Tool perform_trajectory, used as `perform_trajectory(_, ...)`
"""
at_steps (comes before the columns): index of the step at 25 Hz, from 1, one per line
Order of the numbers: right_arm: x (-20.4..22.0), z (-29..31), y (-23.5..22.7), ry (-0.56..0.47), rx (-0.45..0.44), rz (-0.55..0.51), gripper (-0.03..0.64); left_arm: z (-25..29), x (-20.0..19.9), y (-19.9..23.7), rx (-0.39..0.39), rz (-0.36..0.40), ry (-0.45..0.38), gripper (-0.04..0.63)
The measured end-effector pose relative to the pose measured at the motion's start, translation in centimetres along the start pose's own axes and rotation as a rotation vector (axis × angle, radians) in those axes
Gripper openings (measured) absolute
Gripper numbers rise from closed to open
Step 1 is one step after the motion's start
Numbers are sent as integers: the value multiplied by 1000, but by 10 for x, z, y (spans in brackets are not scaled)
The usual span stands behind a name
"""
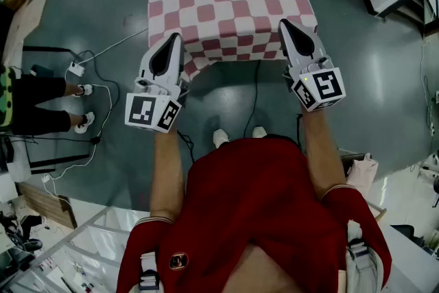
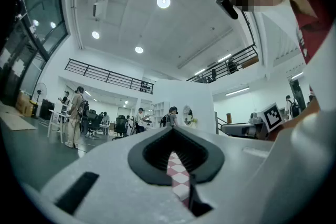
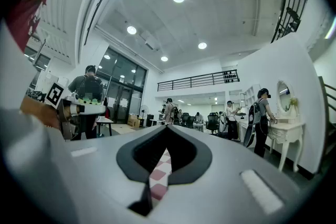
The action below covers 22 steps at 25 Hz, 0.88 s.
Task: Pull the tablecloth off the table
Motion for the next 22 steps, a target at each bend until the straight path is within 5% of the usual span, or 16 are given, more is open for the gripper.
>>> perform_trajectory(14, -10, 28, 40, -28, 26, 23, 14, -28, -2, 54, 28, -14, -3, 2)
perform_trajectory(22, -8, 52, 34, -13, 29, 0, 14, -22, 7, 92, -19, -30, 11, 2)
Point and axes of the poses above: the fingertips, and each gripper's own axes: z forward along the fingers, y to its left, x out of its underside, the point moved 5 cm from there along -z, backward along the fingers, and after that the axes turned 4 degrees about y, right-handed, at the moved point
